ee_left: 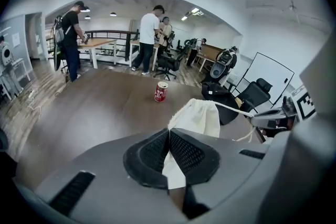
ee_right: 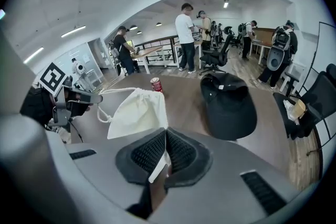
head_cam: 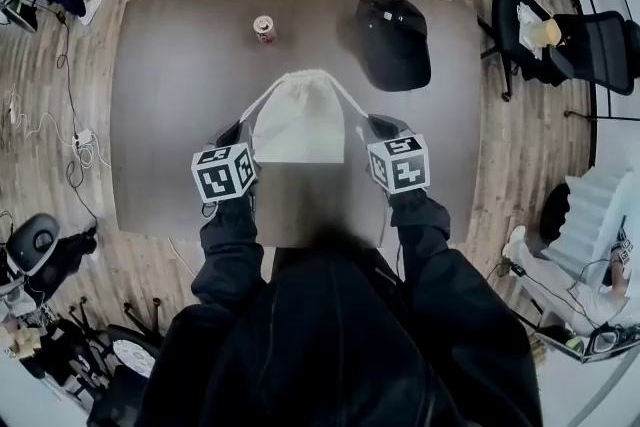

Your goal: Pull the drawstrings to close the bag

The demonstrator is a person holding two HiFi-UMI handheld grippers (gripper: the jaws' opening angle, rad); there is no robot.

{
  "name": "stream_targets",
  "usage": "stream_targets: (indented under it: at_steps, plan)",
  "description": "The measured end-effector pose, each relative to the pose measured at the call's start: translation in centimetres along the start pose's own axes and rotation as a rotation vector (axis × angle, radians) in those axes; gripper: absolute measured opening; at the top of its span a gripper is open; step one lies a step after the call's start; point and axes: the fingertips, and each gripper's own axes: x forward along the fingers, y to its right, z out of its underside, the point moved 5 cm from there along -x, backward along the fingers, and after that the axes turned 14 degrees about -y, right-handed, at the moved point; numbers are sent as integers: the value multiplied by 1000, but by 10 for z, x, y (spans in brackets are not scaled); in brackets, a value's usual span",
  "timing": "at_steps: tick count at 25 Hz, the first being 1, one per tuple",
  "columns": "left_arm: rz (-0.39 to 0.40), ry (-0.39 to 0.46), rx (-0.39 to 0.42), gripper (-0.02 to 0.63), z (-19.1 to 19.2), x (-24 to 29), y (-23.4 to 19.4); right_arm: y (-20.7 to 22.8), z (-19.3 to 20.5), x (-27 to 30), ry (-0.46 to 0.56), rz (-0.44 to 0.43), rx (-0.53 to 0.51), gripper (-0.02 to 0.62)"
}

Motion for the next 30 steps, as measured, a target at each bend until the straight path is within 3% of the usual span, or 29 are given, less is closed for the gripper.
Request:
stream_targets:
  at_steps: [3,12,17,20,22,30]
  plan:
    - [46,-64,3,32,5,19,-1,-2,7,22,-56,-33,-4,26]
    - [86,-248,44,34,35,58,-14,-14,21,64,-171,-85,-14,26]
    - [97,-220,35,34,40,67,-20,-18,24,73,-143,-79,-13,26]
    - [157,-174,58,53,36,69,-14,-20,23,75,-112,-92,2,34]
    - [181,-163,74,157,38,67,-10,-22,23,73,-103,-102,19,146]
    - [168,-100,98,191,48,32,-9,-31,13,26,13,-39,32,224]
